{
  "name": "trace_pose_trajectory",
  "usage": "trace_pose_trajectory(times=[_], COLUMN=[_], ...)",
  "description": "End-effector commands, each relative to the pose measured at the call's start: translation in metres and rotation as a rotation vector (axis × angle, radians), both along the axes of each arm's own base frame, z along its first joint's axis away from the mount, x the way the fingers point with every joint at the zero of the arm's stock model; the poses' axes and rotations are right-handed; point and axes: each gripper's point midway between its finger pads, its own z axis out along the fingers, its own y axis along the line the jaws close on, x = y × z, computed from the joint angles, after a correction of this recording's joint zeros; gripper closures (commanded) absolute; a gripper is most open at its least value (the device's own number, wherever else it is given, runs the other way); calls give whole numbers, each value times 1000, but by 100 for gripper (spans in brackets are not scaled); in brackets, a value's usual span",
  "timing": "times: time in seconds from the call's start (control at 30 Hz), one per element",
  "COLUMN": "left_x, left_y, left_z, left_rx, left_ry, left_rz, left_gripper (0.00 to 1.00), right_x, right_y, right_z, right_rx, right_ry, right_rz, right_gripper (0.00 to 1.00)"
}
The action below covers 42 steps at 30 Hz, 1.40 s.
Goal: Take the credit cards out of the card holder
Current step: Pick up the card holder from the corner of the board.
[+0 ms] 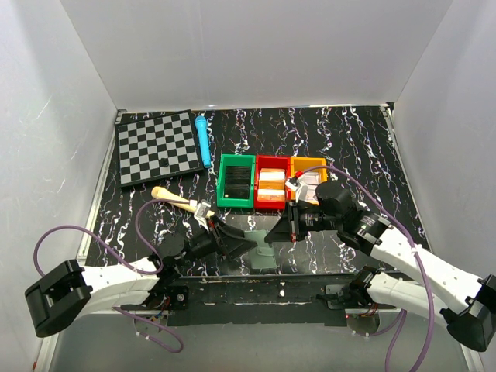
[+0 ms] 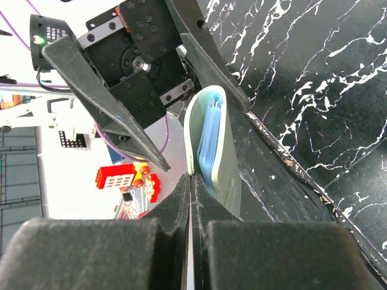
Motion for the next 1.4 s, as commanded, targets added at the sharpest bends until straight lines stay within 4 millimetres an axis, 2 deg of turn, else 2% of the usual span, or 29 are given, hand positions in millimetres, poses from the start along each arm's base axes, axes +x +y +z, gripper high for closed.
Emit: trace_pose_trajectory(times=[0.0,0.13,0.3,0.47,0.53,0.77,0.8,0.87,1.0,1.1,1.2,1.37], left_x=[-2,-2,-15,-27,-30,-32,-32,-32,-30,-30,-30,-32], left_y=[2,3,0,-2,-3,-3,-2,-1,2,5,3,6], left_z=[5,10,25,31,33,34,35,35,39,43,44,43], left_rx=[-19,-34,-79,-113,-120,-127,-129,-131,-138,-148,-133,-150], left_ry=[-25,-39,-93,-117,-124,-128,-129,-127,-124,-133,-142,-138], left_rz=[-6,1,-77,-141,-160,-171,-170,-165,-142,-132,-139,-141], left_gripper=[26,26,28,33,38,64,65,63,46,44,47,62], right_x=[-5,-7,-9,-9,-10,-9,-10,-9,-9,-9,-9,-8], right_y=[7,6,8,9,9,9,8,8,8,8,8,8], right_z=[51,54,54,56,56,51,50,49,46,44,42,40], right_rx=[143,147,172,191,190,185,184,181,176,171,169,165], right_ry=[-79,-87,-83,-84,-82,-78,-77,-77,-76,-72,-70,-68], right_rz=[51,56,69,75,78,73,75,72,71,70,70,67], right_gripper=[99,99,99,99,99,99,99,99,99,99,99,99])
